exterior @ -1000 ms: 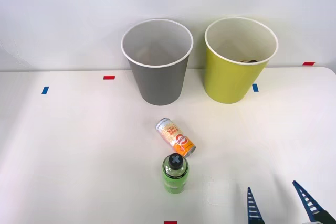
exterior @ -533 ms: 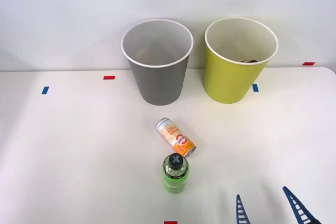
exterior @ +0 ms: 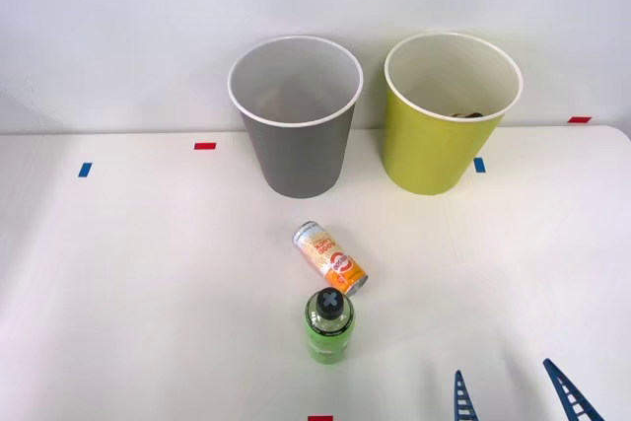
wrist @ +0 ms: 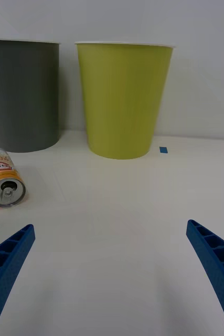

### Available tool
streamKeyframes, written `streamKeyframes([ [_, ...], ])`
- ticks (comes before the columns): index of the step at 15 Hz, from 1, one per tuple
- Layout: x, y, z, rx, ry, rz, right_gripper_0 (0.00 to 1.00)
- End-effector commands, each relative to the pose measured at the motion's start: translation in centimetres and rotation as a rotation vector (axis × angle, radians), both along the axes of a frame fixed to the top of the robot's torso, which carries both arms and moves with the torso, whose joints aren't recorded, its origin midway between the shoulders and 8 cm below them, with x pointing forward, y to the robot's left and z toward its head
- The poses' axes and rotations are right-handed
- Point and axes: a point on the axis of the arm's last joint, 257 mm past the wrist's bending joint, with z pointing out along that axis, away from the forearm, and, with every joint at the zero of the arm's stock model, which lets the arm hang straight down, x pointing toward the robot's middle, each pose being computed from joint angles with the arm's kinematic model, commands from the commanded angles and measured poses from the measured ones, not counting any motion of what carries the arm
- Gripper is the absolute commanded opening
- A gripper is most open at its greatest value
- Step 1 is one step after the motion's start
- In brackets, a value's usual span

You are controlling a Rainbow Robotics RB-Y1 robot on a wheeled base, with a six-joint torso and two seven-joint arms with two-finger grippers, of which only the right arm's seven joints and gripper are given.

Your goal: Put cans in the gray bin, plastic bottles in the light green bin

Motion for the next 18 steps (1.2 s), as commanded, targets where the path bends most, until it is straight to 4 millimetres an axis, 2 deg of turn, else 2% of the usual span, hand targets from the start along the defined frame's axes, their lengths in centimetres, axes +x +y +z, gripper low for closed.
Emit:
streamKeyframes([
  [1,0.00,-0.01,-0.02,0.000,0.001,0.000,1.00],
  [18,0.00,-0.01,-0.02,0.000,0.001,0.000,1.00],
])
